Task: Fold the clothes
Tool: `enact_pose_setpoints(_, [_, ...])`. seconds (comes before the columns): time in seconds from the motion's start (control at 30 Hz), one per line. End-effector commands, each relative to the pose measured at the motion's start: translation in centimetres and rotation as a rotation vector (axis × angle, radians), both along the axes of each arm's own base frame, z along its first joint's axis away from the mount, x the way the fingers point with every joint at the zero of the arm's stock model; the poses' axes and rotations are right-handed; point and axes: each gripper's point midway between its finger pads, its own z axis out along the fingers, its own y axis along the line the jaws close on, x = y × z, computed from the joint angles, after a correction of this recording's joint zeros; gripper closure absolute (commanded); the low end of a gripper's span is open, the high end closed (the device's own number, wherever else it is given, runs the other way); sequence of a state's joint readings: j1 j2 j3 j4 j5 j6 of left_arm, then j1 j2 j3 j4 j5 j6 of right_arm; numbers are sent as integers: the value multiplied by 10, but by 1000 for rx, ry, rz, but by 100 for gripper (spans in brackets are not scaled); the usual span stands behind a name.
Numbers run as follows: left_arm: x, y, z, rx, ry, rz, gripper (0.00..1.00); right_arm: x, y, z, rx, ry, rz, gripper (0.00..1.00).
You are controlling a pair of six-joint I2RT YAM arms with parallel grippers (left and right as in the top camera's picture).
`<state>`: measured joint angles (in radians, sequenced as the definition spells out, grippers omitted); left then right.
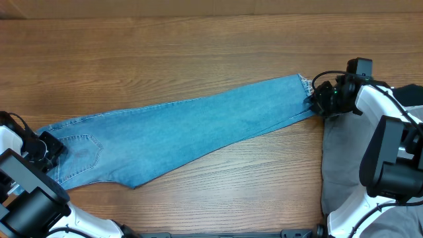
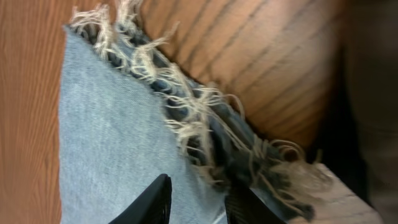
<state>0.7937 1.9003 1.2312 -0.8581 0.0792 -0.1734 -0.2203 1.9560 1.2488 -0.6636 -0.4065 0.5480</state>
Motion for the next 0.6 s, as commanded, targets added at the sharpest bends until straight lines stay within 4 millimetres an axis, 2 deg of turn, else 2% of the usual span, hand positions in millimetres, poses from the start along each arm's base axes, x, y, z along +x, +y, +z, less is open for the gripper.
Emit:
enact_pose_setpoints(0.0, [-2, 0, -2, -11, 11, -5, 51, 2, 3, -1, -7, -7, 7, 72])
enact_pose_setpoints(0.17, [-2, 0, -2, -12, 11, -5, 51, 6, 0, -1, -25, -24, 4, 94])
enact_pose_setpoints(0.23, [-2, 0, -2, -12, 11, -5, 51, 12, 1, 6, -17, -63, 32, 96])
enact_pose_setpoints(0.3, [0, -2, -2, -22, 0, -5, 42, 20, 8, 21, 9, -134, 102, 96])
enact_pose_setpoints(0.4, [7, -7, 0, -52, -39, -8, 29, 32, 14, 53, 10, -247, 189, 96])
enact_pose_setpoints(0.53, [8, -8, 0, -57, -44, -8, 24, 33, 18, 97, -21, -364, 253, 96])
enact_pose_setpoints(0.57, [8, -8, 0, -58, -44, -8, 23, 31, 17, 102, -35, -371, 259, 96])
